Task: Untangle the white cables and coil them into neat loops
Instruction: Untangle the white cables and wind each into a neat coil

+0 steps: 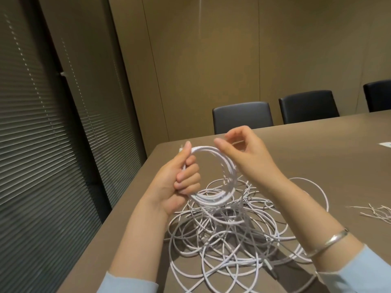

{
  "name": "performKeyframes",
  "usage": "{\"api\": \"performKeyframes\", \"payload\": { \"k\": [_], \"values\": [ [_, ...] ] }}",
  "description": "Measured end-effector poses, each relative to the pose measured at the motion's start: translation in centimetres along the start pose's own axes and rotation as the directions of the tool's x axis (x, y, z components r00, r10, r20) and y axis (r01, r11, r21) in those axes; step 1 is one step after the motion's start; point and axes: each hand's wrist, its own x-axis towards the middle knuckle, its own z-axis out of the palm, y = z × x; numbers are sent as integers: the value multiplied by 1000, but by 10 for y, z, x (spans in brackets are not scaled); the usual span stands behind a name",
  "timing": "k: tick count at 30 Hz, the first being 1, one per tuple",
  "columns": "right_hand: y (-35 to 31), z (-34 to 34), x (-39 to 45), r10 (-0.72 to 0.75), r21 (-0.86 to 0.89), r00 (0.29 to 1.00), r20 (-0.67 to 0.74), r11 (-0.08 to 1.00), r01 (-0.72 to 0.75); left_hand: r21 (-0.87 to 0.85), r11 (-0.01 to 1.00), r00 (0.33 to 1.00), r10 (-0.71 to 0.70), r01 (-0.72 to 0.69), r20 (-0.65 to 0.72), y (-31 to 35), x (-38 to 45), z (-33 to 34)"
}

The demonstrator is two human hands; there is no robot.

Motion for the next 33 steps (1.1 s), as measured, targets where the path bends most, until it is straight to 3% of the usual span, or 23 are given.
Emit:
{"api": "performKeyframes", "payload": {
  "k": [2,5,8,10,12,16,21,24,28,30,33],
  "values": [
    [3,0,0,172,38,980,102,984,-176,-86,995,998,55,-57,-32,8,-2,-12],
    [12,-1,-2,313,-33,872,377,945,-325,-192,973,990,112,-127,-90,20,-6,-32],
    [23,1,-11,345,-222,654,673,938,-267,-229,952,975,173,-201,-138,31,-12,-47],
    [31,6,-15,361,-315,550,753,932,-180,-236,942,966,204,-237,-157,37,-15,-54],
    [37,10,-15,366,-359,592,718,923,-135,-243,937,961,210,-250,-180,39,-18,-61],
    [34,-8,-7,373,-418,794,480,893,-167,-240,934,953,216,-265,-215,45,-24,-73],
    [44,-44,11,328,-253,942,77,920,-300,-215,937,938,214,-276,-272,47,-28,-83],
    [54,-62,20,274,-253,952,-137,919,-301,-209,938,935,211,-276,-286,47,-29,-88],
    [56,-83,21,245,-273,923,-296,904,-328,-208,935,928,218,-287,-301,48,-32,-92],
    [53,-87,19,235,-295,921,-311,897,-328,-184,942,927,214,-279,-309,48,-32,-92],
    [45,-82,21,282,-267,937,-204,905,-331,-124,963,928,190,-240,-319,45,-29,-88]
  ]
}}
